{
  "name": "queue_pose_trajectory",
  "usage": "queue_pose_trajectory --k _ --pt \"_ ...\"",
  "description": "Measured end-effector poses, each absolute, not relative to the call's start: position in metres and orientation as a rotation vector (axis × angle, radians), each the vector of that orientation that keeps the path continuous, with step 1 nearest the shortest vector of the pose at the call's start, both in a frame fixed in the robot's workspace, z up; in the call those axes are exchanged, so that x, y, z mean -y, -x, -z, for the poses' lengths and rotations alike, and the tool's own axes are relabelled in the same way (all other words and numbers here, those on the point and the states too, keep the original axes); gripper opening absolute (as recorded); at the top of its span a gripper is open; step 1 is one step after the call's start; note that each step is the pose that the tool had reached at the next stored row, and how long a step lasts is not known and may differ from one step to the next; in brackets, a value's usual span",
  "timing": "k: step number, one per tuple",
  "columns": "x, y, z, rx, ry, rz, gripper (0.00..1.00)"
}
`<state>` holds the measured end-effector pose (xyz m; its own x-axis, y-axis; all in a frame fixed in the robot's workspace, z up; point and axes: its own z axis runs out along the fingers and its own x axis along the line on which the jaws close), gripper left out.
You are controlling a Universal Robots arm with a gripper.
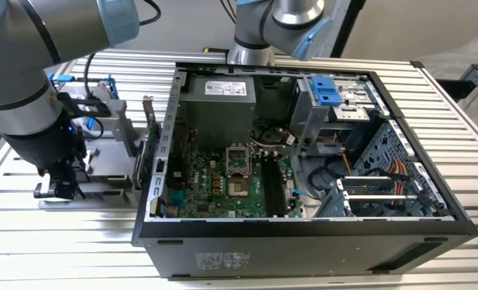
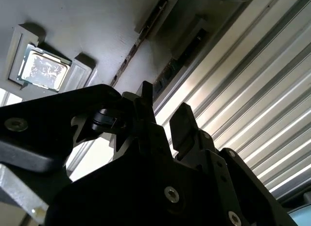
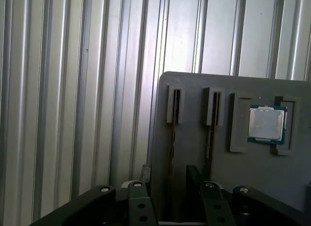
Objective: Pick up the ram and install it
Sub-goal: 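Pick up the ram and move it above insertion slot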
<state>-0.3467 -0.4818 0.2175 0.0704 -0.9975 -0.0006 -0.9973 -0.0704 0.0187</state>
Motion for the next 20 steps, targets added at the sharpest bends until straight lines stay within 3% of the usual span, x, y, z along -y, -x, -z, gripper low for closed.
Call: queue_pose_trajectory --k 20 --pt "0.48 0.347 -0.206 2.128 -2.284 0.034 0.0"
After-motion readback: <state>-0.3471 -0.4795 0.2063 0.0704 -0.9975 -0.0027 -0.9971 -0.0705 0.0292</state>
